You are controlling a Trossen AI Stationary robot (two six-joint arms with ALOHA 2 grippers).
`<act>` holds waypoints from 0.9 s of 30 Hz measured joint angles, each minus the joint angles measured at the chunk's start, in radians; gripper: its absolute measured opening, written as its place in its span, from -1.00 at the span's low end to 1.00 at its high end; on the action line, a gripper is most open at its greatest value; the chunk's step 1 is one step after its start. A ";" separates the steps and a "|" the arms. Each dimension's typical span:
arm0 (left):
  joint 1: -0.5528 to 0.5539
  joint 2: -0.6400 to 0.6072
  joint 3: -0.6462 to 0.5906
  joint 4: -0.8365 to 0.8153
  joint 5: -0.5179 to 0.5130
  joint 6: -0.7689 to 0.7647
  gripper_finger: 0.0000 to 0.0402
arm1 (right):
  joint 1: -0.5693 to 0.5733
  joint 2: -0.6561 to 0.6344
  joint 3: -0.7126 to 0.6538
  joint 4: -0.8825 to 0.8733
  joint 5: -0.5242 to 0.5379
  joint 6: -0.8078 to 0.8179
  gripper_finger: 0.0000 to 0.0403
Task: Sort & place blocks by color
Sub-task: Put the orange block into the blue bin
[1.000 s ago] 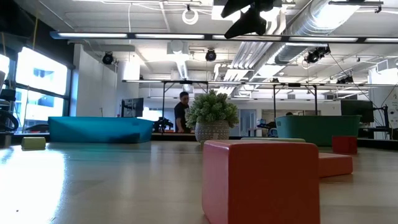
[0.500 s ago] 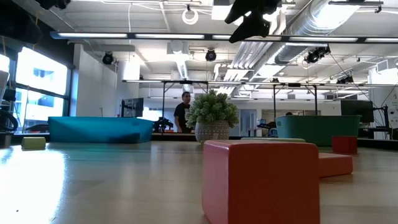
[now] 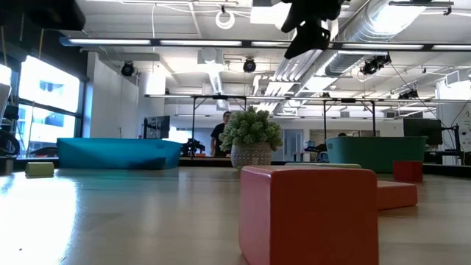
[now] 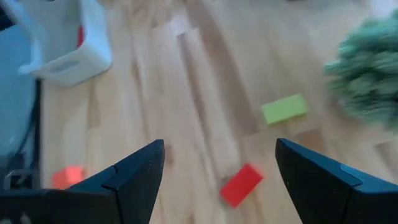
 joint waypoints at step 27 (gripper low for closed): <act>0.346 -0.195 0.001 0.006 -0.398 0.231 -0.22 | 0.328 0.190 -0.007 -0.011 -0.017 -0.204 0.45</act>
